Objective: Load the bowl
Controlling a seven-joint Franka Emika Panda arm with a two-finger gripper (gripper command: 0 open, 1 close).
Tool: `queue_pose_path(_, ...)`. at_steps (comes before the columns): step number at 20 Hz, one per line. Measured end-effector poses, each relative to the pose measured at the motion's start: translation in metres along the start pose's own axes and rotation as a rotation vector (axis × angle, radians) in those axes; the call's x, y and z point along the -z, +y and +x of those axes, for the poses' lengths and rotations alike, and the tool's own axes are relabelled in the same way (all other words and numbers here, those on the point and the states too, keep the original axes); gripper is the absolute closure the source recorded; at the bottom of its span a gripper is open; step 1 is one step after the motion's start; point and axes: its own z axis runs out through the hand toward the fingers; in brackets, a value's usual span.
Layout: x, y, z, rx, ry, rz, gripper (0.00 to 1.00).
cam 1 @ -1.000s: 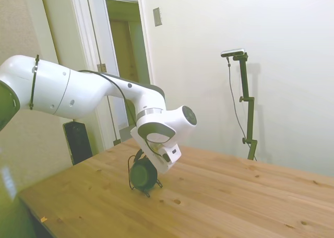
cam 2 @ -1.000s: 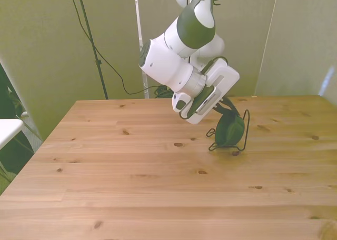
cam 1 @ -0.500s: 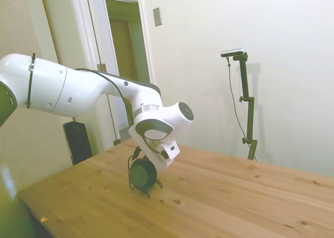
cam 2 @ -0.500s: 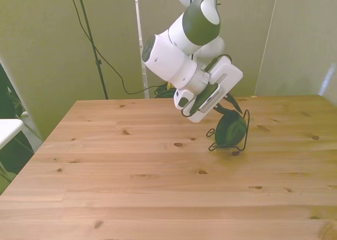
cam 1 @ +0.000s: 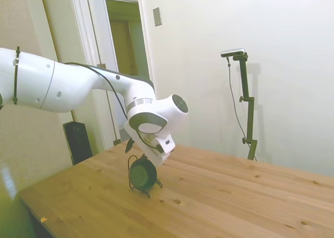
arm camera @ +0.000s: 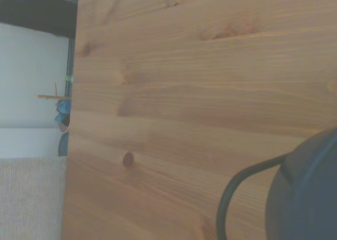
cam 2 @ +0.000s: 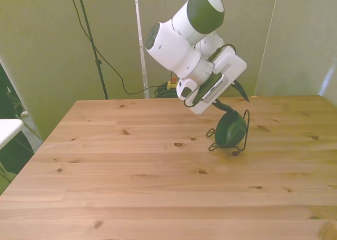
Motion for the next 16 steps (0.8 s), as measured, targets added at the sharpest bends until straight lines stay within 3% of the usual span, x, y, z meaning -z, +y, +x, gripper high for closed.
queue_pose_path(7,0.018,-0.021,-0.076,-0.067,0.265,-0.068,0.0)
queue_pose_path(16,0.008,-0.008,-0.146,-0.214,0.631,-0.215,0.0)
